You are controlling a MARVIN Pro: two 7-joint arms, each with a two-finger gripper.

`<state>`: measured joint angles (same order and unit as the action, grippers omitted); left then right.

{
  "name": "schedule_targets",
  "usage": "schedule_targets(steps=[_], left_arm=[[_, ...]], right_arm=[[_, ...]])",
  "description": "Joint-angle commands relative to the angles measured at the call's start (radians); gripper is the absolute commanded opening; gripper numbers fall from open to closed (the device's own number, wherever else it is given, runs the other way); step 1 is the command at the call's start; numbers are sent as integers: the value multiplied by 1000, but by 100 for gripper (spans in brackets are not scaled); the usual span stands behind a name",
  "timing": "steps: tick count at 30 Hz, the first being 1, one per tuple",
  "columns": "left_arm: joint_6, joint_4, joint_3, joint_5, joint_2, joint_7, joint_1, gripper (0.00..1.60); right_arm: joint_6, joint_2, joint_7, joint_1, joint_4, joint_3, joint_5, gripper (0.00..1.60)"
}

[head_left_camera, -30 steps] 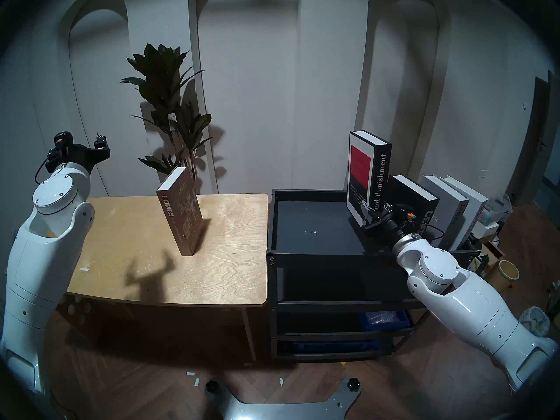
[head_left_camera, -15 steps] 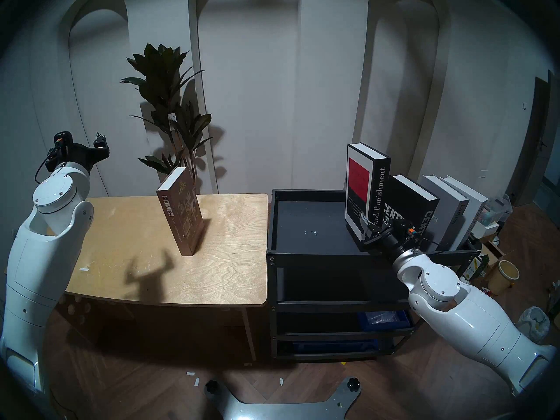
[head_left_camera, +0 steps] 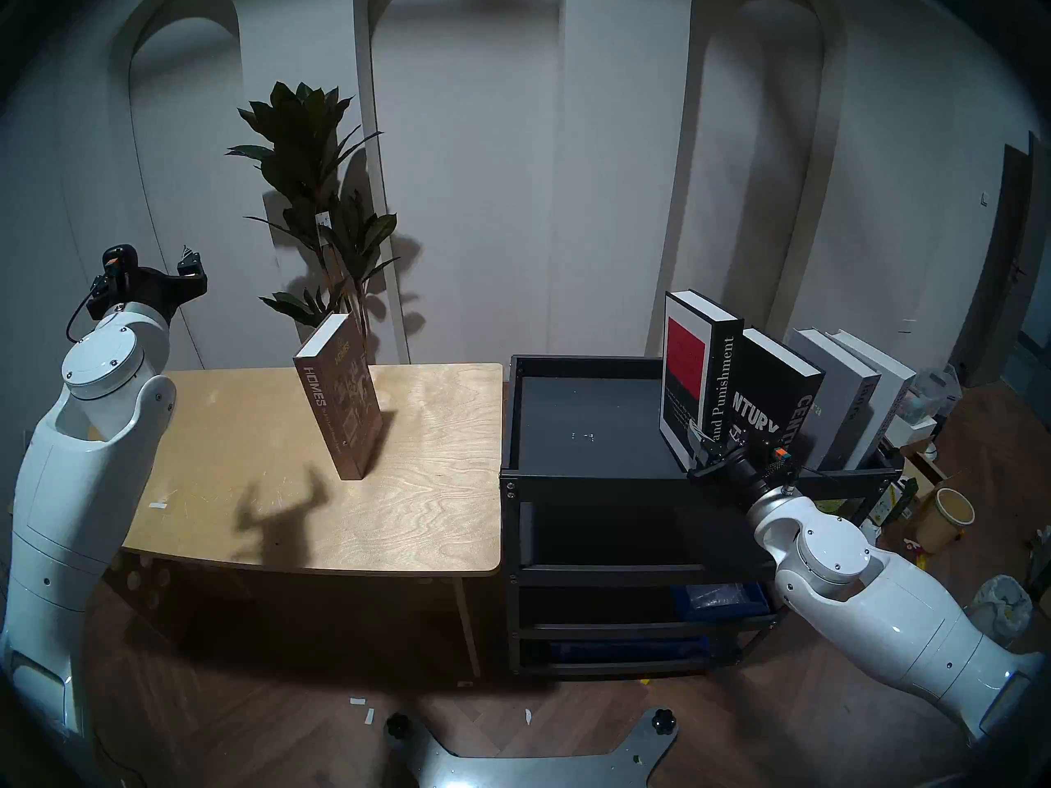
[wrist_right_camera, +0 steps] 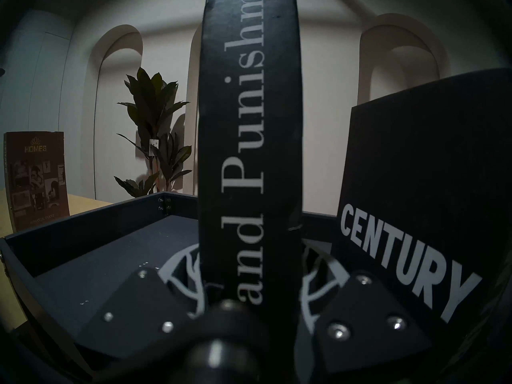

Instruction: Move the books from the display table onto the shelf, standing them upright with spines facing out and tallest at one end

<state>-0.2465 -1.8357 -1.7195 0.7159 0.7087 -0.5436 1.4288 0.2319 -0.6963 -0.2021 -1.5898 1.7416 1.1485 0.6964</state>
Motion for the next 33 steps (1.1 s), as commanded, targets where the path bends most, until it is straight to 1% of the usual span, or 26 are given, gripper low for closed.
schedule_targets(steps=[1, 2, 3, 7, 8, 9, 11, 12, 13, 14, 15, 16, 33], left_arm=[[9, -4, -18, -4, -10, -3, -20, 160], [9, -4, -18, -4, -9, -2, -20, 160], [11, -4, -17, -4, -9, 0, -21, 160], [11, -4, -12, -3, -8, 3, -26, 160], [12, -4, -11, -3, -7, 3, -27, 160], [12, -5, -11, -3, -7, 4, -28, 160], [13, -5, -9, -3, -7, 6, -30, 160], [12, -6, -9, -3, -7, 6, -31, 160], [12, -6, -8, -3, -7, 7, -31, 160], [12, -6, -7, -3, -7, 7, -32, 160], [11, -7, -7, -3, -7, 8, -33, 160], [11, -8, -6, -3, -7, 8, -35, 160], [8, -21, -2, -3, -2, 7, -42, 160]], right_arm=[[17, 6, -7, -10, 19, 7, -8, 0], [19, 6, -8, -11, 17, 7, -9, 9], [21, 4, -11, -10, 14, 7, -11, 28], [21, 5, -16, -8, 11, 11, -12, 33], [21, 6, -17, -8, 11, 12, -12, 59], [22, 6, -20, -8, 10, 13, -13, 59], [23, 7, -26, -8, 10, 17, -13, 67], [22, 8, -25, -8, 11, 18, -11, 76], [22, 9, -27, -8, 12, 20, -10, 78], [22, 10, -29, -7, 13, 21, -10, 119], [21, 10, -31, -7, 14, 22, -10, 146], [20, 11, -32, -6, 15, 23, -10, 160], [13, 4, -27, 28, 24, 13, -16, 160]])
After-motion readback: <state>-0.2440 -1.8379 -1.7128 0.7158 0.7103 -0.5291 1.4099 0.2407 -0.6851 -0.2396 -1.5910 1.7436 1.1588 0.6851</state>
